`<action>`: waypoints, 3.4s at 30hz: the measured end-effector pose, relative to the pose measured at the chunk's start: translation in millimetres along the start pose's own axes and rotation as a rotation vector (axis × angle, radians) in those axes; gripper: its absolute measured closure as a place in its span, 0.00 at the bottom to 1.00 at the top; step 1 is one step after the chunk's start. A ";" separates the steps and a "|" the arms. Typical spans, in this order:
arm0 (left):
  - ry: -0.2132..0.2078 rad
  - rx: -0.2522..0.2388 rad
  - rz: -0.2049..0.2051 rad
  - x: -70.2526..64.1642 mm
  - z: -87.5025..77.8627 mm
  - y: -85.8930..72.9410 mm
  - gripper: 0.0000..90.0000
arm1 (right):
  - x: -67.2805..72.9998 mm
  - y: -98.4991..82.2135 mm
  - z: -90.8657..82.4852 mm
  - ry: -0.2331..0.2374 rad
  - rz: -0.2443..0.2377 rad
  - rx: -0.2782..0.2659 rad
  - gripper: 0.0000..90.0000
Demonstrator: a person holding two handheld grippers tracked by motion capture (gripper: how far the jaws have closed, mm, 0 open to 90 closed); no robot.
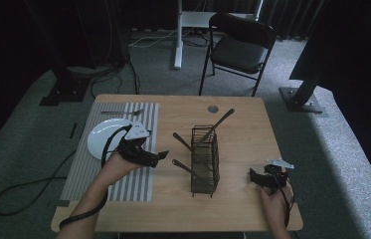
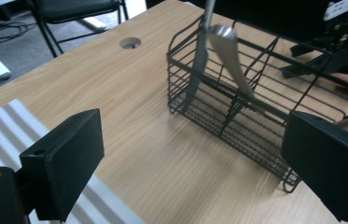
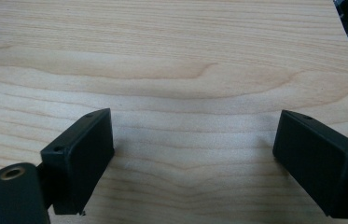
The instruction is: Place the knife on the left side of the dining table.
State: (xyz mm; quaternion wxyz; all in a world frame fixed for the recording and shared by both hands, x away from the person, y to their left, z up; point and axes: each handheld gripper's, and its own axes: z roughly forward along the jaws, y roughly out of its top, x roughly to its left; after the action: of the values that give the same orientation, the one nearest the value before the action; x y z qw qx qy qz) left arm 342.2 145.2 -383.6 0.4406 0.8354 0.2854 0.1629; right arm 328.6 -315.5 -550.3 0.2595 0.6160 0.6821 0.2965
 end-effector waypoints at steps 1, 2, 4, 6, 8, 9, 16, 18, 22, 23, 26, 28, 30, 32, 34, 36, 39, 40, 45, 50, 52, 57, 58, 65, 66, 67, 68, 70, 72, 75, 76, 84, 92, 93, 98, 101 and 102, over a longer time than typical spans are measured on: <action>-0.005 -0.002 0.001 -0.6 1.7 2.8 0.07 | 0.0 0.0 0.0 0.000 0.000 0.000 0.13; -0.006 -0.004 0.002 -0.9 2.6 4.1 0.07 | -0.1 0.0 -0.1 0.000 -0.001 0.001 0.13; -0.009 0.000 0.009 -1.8 5.1 7.6 0.07 | -0.1 0.0 0.0 0.000 -0.001 0.000 0.13; -0.016 -0.001 0.017 -3.8 8.0 11.3 0.07 | -0.1 0.0 -0.1 0.000 -0.001 0.001 0.13; -0.014 0.002 0.030 -6.4 11.2 14.5 0.07 | -0.1 0.0 0.0 0.000 -0.002 0.001 0.13; -0.021 0.000 0.030 -7.5 12.9 16.2 0.07 | -0.1 -0.1 0.0 0.000 -0.001 0.000 0.13; -0.030 -0.014 0.021 -8.1 17.7 26.2 0.16 | 0.1 0.0 0.0 0.001 0.002 0.000 0.13; -0.040 -0.011 0.019 -9.3 20.1 28.4 0.19 | 0.2 0.0 0.0 0.001 0.003 0.000 0.13; -0.037 -0.015 0.000 -10.1 24.4 30.4 0.29 | 0.1 0.0 0.0 0.000 0.002 0.000 0.13; -0.025 -0.010 -0.003 -10.5 26.2 31.1 0.32 | 0.1 0.0 0.0 0.000 0.002 0.000 0.13; -0.021 0.009 -0.007 -12.1 30.5 32.4 0.43 | 0.0 0.0 0.0 0.000 0.001 -0.001 0.13; -0.035 0.006 -0.030 -11.0 32.5 32.5 0.49 | 0.0 0.0 0.0 0.000 0.001 -0.001 0.13; -0.038 0.000 -0.051 -10.4 33.6 32.6 0.55 | 0.0 0.0 0.0 0.000 0.001 -0.001 0.13; -0.046 -0.010 -0.069 -9.9 34.7 32.3 0.59 | 0.0 0.0 0.0 0.000 0.001 -0.001 0.13; -0.038 -0.017 -0.074 -10.8 36.2 32.2 0.65 | 0.0 0.0 0.0 0.000 0.001 -0.001 0.13; -0.057 -0.020 -0.078 -10.9 37.2 33.0 0.72 | 0.0 0.0 0.0 0.000 0.001 -0.001 0.13; -0.068 -0.019 -0.084 -11.8 37.1 35.2 0.76 | 0.0 0.0 0.0 0.000 0.001 -0.001 0.13; -0.072 -0.024 -0.088 -11.5 36.8 35.6 0.77 | 0.0 0.0 0.0 0.000 0.001 -0.001 0.13; -0.147 -0.067 -0.114 -13.9 35.6 40.6 0.86 | 0.0 0.0 0.0 0.000 0.001 -0.001 0.13; -0.177 -0.091 -0.077 -24.0 37.4 49.3 0.89 | 0.0 0.0 0.0 -0.001 0.001 -0.001 0.13; -0.191 -0.104 -0.067 -27.1 39.4 52.4 0.89 | 0.0 0.0 0.0 0.000 0.001 -0.001 0.13; -0.234 -0.161 -0.019 -34.4 45.8 56.7 0.90 | -0.1 0.0 -0.1 0.000 0.000 0.000 0.13; -0.251 -0.173 0.006 -35.7 46.7 57.3 0.91 | -0.1 0.0 -0.1 0.000 0.001 0.000 0.13; -0.274 -0.186 0.051 -43.7 53.2 66.1 0.92 | -0.1 0.0 -0.1 0.000 0.001 0.000 0.13; -0.275 -0.185 0.045 -43.8 53.7 66.8 0.92 | -0.1 0.0 -0.1 0.000 0.001 0.000 0.13; -0.285 -0.184 0.044 -43.3 55.0 67.8 0.92 | -0.1 0.0 -0.1 0.000 0.000 0.000 0.13; -0.296 -0.181 0.042 -42.7 55.5 68.1 0.92 | -0.1 0.0 -0.1 0.000 0.000 0.000 0.13; -0.314 -0.170 0.070 -43.0 58.4 67.1 0.92 | -0.1 0.0 -0.1 0.000 0.000 0.000 0.13; -0.306 -0.145 0.100 -45.1 63.8 65.3 0.91 | -0.1 0.0 -0.1 0.000 0.000 0.000 0.13; -0.313 -0.162 0.097 -47.1 67.3 63.7 0.92 | -0.1 0.0 -0.1 0.000 0.001 0.000 0.13; -0.316 -0.164 0.095 -46.8 67.8 64.0 0.92 | -0.1 0.0 -0.1 0.000 0.000 0.000 0.13; -0.333 -0.170 0.082 -44.6 67.6 65.1 0.93 | -0.1 0.0 -0.1 0.000 0.000 0.000 0.13; -0.309 -0.207 0.057 -43.6 60.5 71.1 0.93 | -0.1 0.0 -0.1 0.000 0.000 0.000 0.13; -0.318 -0.201 0.060 -42.7 59.2 72.7 0.93 | -0.1 0.0 -0.1 0.000 0.000 0.000 0.13; -0.320 -0.215 0.089 -44.9 51.5 80.3 0.93 | -0.1 0.0 -0.1 0.000 0.000 0.000 0.13; -0.316 -0.232 0.100 -45.6 46.3 85.2 0.93 | -0.1 0.0 -0.1 0.000 0.000 0.000 0.13; -0.306 -0.242 0.096 -45.8 44.4 86.7 0.93 | -0.1 0.0 -0.1 0.000 0.000 0.000 0.13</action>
State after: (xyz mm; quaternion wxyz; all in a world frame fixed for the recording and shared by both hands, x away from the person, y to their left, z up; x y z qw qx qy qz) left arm 358.5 49.3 -337.5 0.5678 0.8040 0.1532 0.0883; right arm 328.6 -315.6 -550.3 0.2595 0.6160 0.6821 0.2966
